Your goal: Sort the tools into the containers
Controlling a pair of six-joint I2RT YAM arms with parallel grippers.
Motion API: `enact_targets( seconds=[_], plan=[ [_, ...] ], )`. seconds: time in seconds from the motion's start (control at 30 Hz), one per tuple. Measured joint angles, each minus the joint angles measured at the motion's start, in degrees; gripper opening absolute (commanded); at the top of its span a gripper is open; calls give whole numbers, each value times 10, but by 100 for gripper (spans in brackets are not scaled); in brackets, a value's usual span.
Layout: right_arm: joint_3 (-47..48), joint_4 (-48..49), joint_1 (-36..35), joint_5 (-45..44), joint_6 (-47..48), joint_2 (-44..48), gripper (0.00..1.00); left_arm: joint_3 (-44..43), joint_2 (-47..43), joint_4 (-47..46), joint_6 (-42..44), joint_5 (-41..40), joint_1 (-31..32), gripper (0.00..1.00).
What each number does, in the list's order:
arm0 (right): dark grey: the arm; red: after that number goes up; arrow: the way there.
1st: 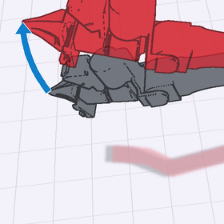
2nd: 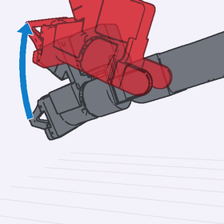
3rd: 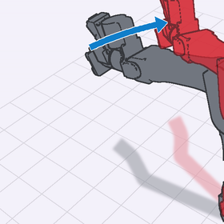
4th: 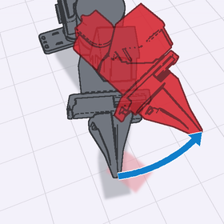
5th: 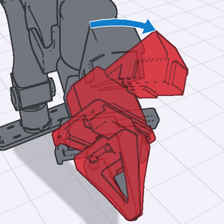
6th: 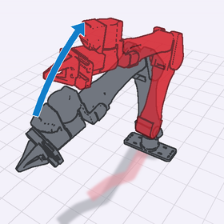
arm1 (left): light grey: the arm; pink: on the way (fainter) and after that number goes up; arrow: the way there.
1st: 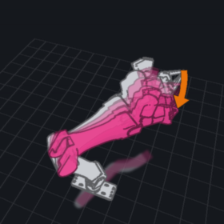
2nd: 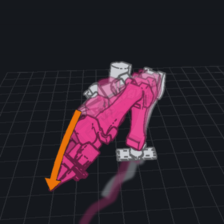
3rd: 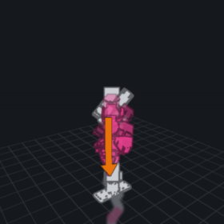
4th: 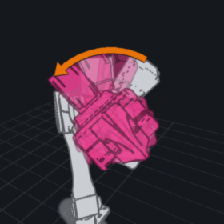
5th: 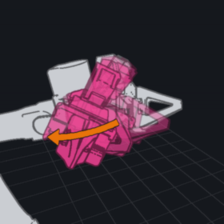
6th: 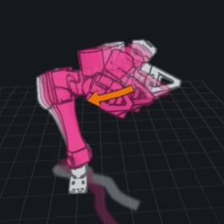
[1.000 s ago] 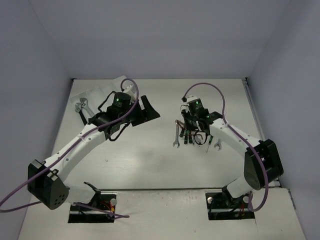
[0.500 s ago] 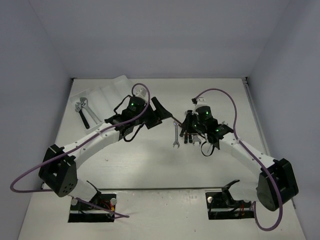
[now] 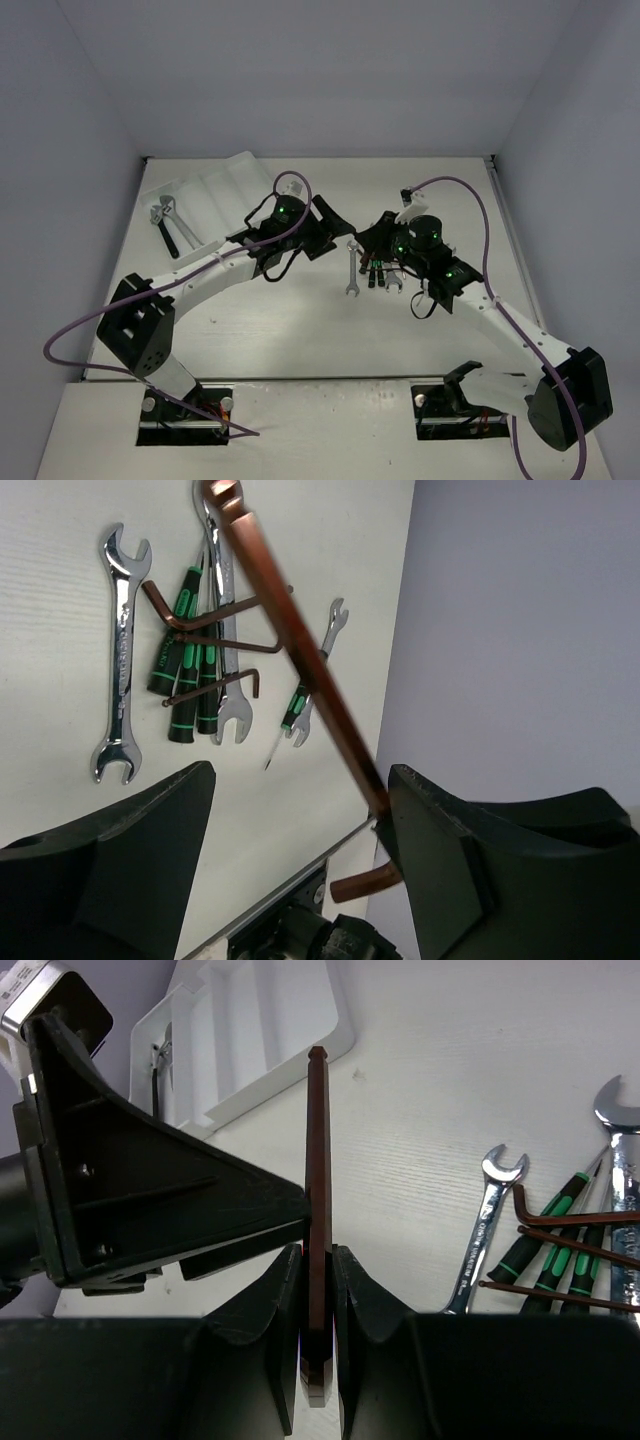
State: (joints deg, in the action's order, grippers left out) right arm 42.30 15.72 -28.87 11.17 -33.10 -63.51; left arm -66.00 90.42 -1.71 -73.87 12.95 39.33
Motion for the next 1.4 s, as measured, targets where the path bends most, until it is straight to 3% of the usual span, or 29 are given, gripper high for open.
enact_targets(
  seconds=[0.13, 0.23, 0.33, 0.37, 0.43, 0.5, 0.6, 0.67, 0.73, 0.9, 1.13, 1.4],
  plan=[
    [-3, 9, -4, 16, -5, 0, 0, -11, 5, -4, -6, -12, 0, 56],
    [-4, 14, -6, 25, -6, 1, 0, -22, 10, -8, -8, -20, 0, 43],
    [-4, 20, -8, 30, -8, 2, 0, -36, 17, -13, -14, -21, 0, 6],
    [-4, 21, -8, 30, -8, 2, 0, -38, 19, -15, -18, -22, 0, 0],
    [-7, 20, -8, 33, -8, 2, 0, -40, 21, -27, -31, -18, 0, 0],
    [-8, 23, -9, 34, -6, 1, 7, -44, 21, -29, -29, -24, 1, 0],
    [-8, 25, -8, 39, -3, 0, 39, -43, 21, -29, -27, -20, -3, 0],
    [-8, 25, -8, 43, 2, -1, 54, -39, 21, -29, -17, -14, -13, 0],
    [-8, 20, -8, 43, 16, 2, 60, -34, 21, -13, 0, -7, -41, 0],
    [-4, -28, -8, 24, 53, 20, 64, -50, 28, 85, 92, 9, -157, 0],
    [12, -113, -8, -36, 101, 59, 64, -239, 146, 231, 243, 1, -337, 0],
    [12, -173, -8, -74, 109, 94, 64, -451, 324, 369, 347, -44, -424, 0]
  ],
)
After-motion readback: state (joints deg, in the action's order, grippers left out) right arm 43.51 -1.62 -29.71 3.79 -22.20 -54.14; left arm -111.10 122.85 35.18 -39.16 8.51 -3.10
